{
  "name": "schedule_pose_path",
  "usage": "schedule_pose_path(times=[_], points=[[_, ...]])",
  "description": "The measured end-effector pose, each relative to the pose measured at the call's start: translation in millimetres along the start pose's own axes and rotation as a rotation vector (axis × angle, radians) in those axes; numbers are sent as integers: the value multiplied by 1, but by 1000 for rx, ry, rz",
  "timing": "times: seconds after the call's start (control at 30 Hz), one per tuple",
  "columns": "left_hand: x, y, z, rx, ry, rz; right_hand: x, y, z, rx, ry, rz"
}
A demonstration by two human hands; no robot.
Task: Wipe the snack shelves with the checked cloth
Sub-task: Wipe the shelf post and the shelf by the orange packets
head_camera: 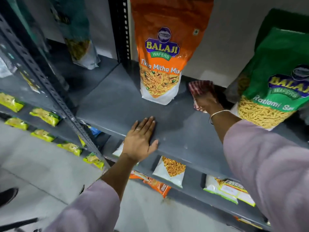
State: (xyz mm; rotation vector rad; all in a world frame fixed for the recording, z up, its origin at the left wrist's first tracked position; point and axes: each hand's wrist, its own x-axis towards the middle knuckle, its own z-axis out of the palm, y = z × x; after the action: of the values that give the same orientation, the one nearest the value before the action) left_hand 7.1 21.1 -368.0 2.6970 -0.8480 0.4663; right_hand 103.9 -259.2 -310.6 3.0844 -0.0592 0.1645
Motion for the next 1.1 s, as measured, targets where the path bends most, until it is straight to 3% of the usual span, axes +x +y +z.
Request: schedule_pose_path(times=[0.03,0.1,0.2,0.33,0.53,0.6,0.7,0.73,0.8,0.87,0.9,1.0,1.1], points=[[0,0,0,4,5,1,4,5,2,-101,-52,-110],[0,0,1,9,11,7,5,10,8,-46,-121,-199],[-1,1,-1,2,1,3,-13,7,7,321,-127,-32],[-3,3,-5,-2,-71,-21,-73,-12,4,519,-170,49],[-2,7,-13,11,-146,-32,-187,-64,-18,537,-85,71],[-3,7,-13,11,-156,-31,-212,-61,-30,658,-234,31],[-5,5,-14,17,-160,-20,-230,-44,-67,1023,-599,-4],[-5,5,-15,11,-163,-21,-229,-40,-78,1128,-588,38],[-5,6,-15,-2,-173,-37,-216,-34,-89,1242,-294,239],[-5,6,-14,-5,-183,-41,-197,-35,-79,1116,47,386],[-5,6,-14,-7,-184,-42,-188,-41,-70,907,95,389],[-5,5,-13,0,-189,-43,-173,-84,-26,361,-159,409],[-4,4,-12,-15,-167,-42,-168,-122,-13,229,-132,267]])
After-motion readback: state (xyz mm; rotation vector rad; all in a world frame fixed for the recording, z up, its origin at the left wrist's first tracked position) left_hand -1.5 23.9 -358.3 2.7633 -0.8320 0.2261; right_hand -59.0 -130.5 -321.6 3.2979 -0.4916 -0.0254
